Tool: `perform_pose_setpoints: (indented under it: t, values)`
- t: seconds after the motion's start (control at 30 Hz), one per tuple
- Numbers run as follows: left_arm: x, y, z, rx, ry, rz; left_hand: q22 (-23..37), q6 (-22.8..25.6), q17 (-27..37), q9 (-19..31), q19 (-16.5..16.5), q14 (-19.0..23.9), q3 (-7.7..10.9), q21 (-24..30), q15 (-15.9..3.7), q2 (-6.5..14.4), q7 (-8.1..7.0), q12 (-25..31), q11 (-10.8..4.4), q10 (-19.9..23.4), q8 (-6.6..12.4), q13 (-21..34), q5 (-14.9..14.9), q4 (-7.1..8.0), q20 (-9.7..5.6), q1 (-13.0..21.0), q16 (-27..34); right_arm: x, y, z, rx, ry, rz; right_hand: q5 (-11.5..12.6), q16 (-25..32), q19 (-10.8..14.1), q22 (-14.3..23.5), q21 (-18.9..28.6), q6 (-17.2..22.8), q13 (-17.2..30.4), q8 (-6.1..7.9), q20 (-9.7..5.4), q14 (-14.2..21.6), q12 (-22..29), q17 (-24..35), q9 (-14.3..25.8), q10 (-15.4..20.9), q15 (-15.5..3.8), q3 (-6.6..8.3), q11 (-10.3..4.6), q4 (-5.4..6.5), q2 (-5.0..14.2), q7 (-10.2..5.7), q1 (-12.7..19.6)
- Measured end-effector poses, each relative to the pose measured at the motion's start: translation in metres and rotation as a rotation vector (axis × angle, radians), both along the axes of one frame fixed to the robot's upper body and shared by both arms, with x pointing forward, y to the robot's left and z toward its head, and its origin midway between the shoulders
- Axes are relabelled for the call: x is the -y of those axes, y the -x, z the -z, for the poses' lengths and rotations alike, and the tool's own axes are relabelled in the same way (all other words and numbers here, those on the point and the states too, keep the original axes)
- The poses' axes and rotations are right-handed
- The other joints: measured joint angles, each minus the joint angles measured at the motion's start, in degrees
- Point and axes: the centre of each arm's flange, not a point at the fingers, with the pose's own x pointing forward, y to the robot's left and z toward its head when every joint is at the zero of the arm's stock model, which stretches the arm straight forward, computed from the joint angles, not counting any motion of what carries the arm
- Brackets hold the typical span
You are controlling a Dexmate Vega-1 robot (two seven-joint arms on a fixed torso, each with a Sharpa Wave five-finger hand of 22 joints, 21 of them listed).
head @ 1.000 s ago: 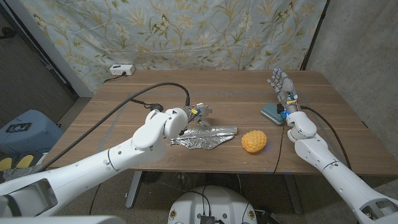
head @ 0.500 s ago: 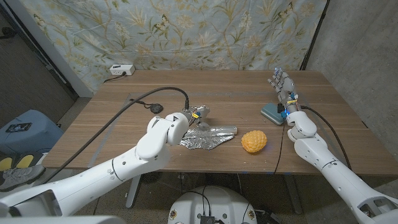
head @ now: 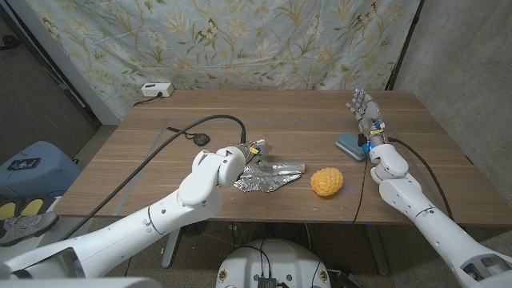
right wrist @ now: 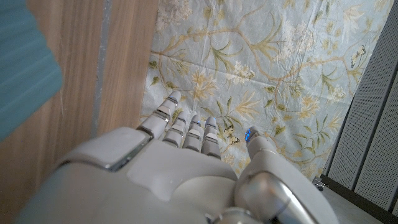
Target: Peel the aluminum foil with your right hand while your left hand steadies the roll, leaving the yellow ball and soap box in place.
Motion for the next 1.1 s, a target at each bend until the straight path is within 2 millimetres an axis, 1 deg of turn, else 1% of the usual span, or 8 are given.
perform_pose_setpoints:
  t: [0.27,0.53,0.57,0.67,0.87,0.9,1.0,1.1]
  values:
    - [0.006,0.001,0.005,-0.002,-0.016,-0.005,0.53,2.39,1.46,0.35,2.44,2.07,-0.32,1.33,-0.43,0.43,-0.07,2.15,0.0,1.9,0.24,1.48,0.0,-0.32,0.56,1.02,2.41,0.001,-0.003,0.006,-0.011,-0.012,-0.004,0.0,0.0,0.0,0.0,0.0,0.0,0.0,0.0,0.0,0.0,0.0,0.0,0.0,0.0,0.0,0.0,0.0,0.0,0.0,0.0,0.0]
    - [0.008,0.003,0.006,0.029,-0.028,-0.015,1.59,8.95,3.39,1.7,7.24,7.52,-0.21,4.28,-0.95,-0.46,-0.1,6.0,-0.81,7.45,2.19,3.54,1.17,-1.21,0.87,5.16,6.54,0.002,-0.007,0.011,-0.014,-0.028,-0.006,0.0,0.0,0.0,0.0,0.0,0.0,0.0,0.0,0.0,0.0,0.0,0.16,0.0,0.01,0.0,0.0,0.0,0.0,0.0,0.0,0.0]
    - [0.01,0.003,0.01,0.026,-0.026,-0.014,1.72,9.46,3.51,1.88,7.59,7.89,-0.21,4.3,-1.0,-0.56,-0.2,6.29,-0.86,7.86,2.26,3.69,1.38,-1.21,0.85,5.6,6.87,0.002,-0.007,0.011,-0.01,-0.03,-0.011,0.0,0.0,0.0,0.0,0.0,0.0,0.0,0.0,0.0,0.0,0.0,0.13,0.0,0.0,0.0,0.0,0.0,0.0,0.0,0.0,0.0]
    - [0.009,0.004,0.006,0.055,-0.032,-0.023,2.05,10.51,4.01,2.3,8.51,9.06,-0.05,5.16,-1.26,-0.51,-0.45,6.99,-1.14,8.54,2.84,4.19,1.8,-1.37,1.08,6.91,7.91,0.003,-0.009,0.013,-0.016,-0.035,-0.007,0.0,0.0,0.0,0.0,0.0,0.0,0.0,0.0,0.0,0.0,0.0,0.13,0.0,0.01,0.0,0.0,0.0,0.0,0.0,0.0,0.0]
    - [0.008,0.006,-0.002,0.121,-0.051,-0.038,2.38,10.64,4.55,2.73,8.58,9.14,-0.05,5.6,-1.35,-0.72,-0.42,7.41,-1.04,9.06,2.85,4.76,2.37,-1.37,1.01,7.72,8.36,0.007,-0.014,0.017,-0.029,-0.044,0.003,0.0,0.0,0.0,0.0,0.0,0.01,0.0,0.0,0.0,0.0,0.0,0.3,0.0,0.01,0.0,0.0,0.0,0.0,0.0,0.0,0.0]
    - [0.012,0.008,0.014,0.087,-0.034,-0.033,2.39,10.64,4.59,2.73,8.59,9.14,-0.05,5.6,-1.35,-0.7,-0.42,7.41,-1.04,9.05,2.85,4.79,2.45,-1.37,1.01,8.16,8.36,0.007,-0.011,0.014,-0.004,-0.048,-0.017,0.0,0.0,0.0,0.0,0.0,0.0,0.0,0.0,0.0,0.0,0.0,0.3,0.0,0.01,0.0,0.0,0.0,0.0,0.0,0.0,0.0]
    - [0.012,0.009,0.011,0.113,-0.048,-0.039,2.38,10.63,4.85,3.0,8.58,9.11,-0.05,5.6,-1.32,-1.02,-0.42,7.41,-1.02,9.03,2.85,5.05,2.45,-1.37,1.01,8.48,8.57,0.009,-0.014,0.017,-0.013,-0.053,-0.011,0.0,0.0,0.0,0.0,0.0,0.01,0.0,0.0,0.0,0.0,0.0,0.29,0.0,0.01,0.0,0.0,0.0,0.0,0.0,0.0,0.0]
    - [0.015,0.009,0.017,0.112,-0.047,-0.044,2.66,10.4,5.12,3.26,8.23,8.28,-0.05,5.6,-0.95,-1.02,-0.19,7.41,-0.61,8.15,2.85,5.31,2.85,-1.37,1.35,8.93,8.57,0.01,-0.014,0.018,-0.003,-0.059,-0.021,0.0,0.0,0.0,0.0,0.0,0.0,0.0,0.0,0.0,0.0,0.0,0.29,0.0,0.01,0.0,0.0,0.0,0.01,0.0,0.0,0.0]
